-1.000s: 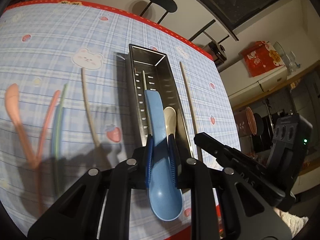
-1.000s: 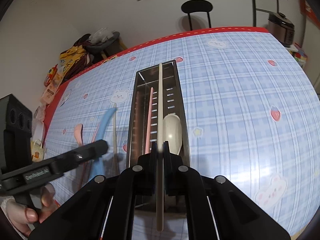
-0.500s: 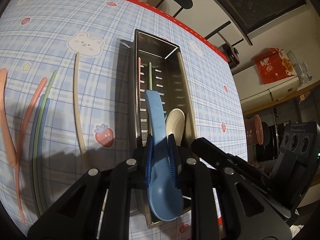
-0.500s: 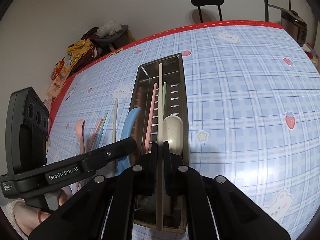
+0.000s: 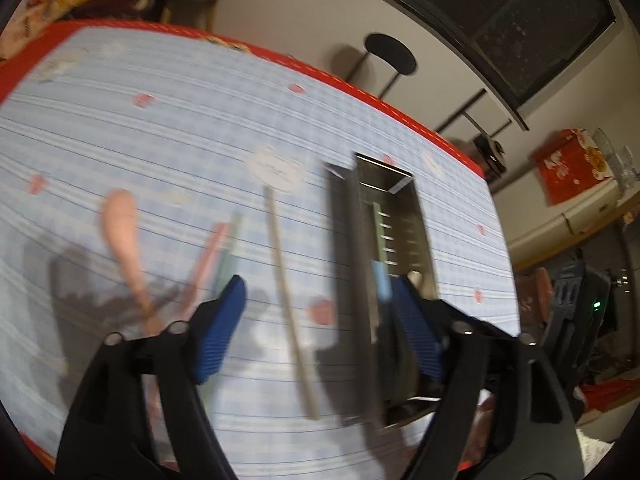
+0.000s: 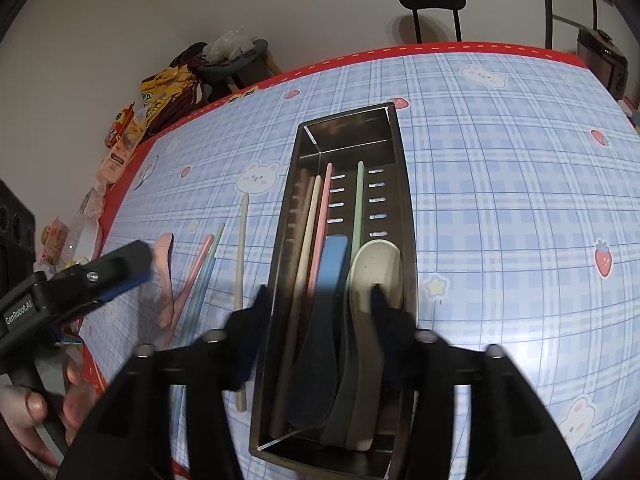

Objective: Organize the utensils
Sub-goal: 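Open both tools in the basket and withdraw them over the table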

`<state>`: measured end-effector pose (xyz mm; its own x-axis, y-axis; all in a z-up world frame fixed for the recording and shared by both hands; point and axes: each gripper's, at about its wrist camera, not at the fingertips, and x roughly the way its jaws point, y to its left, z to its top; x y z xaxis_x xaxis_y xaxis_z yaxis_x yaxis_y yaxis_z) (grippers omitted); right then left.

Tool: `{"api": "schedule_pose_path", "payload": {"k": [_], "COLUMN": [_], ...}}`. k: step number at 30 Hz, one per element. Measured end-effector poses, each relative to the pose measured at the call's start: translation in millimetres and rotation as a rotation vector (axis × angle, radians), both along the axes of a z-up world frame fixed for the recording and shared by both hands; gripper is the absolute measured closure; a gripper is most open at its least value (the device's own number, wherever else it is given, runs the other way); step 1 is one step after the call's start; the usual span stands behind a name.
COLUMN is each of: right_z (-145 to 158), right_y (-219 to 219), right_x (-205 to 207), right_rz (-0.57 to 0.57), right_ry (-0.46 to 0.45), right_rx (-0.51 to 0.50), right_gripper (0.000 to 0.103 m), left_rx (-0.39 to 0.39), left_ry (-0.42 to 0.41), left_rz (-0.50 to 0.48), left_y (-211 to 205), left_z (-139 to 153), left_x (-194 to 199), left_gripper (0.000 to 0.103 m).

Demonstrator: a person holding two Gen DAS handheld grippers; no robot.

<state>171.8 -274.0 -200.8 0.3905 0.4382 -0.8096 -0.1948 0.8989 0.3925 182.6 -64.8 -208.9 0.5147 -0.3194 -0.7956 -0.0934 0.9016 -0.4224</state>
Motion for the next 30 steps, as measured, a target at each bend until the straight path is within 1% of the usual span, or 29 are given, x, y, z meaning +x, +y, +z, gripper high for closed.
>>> {"api": "schedule_pose_path", "payload": {"k": [2, 3, 5, 6, 8, 11, 16, 22, 26, 30], "right_z": [2.8, 4.0, 6.5, 8.2, 10.4, 14.0, 18.5, 21.0, 21.1, 16.5], "right_y": [2.1, 2.9, 5.5, 6.7, 8.1, 10.7, 19.7, 40.8, 63.0, 83.2], "right_x": [-3.2, -5.1, -9.3, -12.4, -16.9, -25.1, -41.9, -64.7, -81.3, -98.8], "right_rz": [0.000, 0.000, -0.005, -0.011, -0.022, -0.044, -0.082, -0.110, -0.093, -0.065], "right_ry": [0.001, 0.000, -0.001, -0.004, -0.001, -0.004, -0.021, -0.029, -0.044, -0.042], "right_rx": [-0.007, -0.011, -0.029, -0.039, -0.050, -0.064, -0.118, -0.159, -0.188, -0.182], "right_gripper": [0.027, 0.025, 0.015, 0.013, 0.007, 0.006, 0.006, 0.006, 0.006, 0.006], "left_rx": [0.023, 0.028, 0.044, 0.054, 0.104, 0.172, 0.236, 0.249, 0.258, 0.265], "left_ry": [0.004, 0.007, 0.018, 0.023, 0.035, 0.047, 0.063, 0.099, 0.112, 0.122], "left_rz": [0.028, 0.037, 0.056, 0.058, 0.052, 0.030, -0.007, -0.022, -0.039, -0.068], "left_y": [16.7, 22.7, 35.8, 41.2, 48.0, 55.0, 67.3, 89.2, 101.9, 110.5], "left_z": [2.1, 2.1, 1.9, 1.3, 0.4, -1.6, -2.9, -7.6, -13.0, -21.2], "left_x": [-6.7, -9.8, -17.3, -19.0, -25.0, -34.0, -51.5, -70.9, -85.0, -97.3], "left_gripper": [0.011, 0.009, 0.008, 0.008, 0.006, 0.006, 0.006, 0.006, 0.006, 0.006]}}
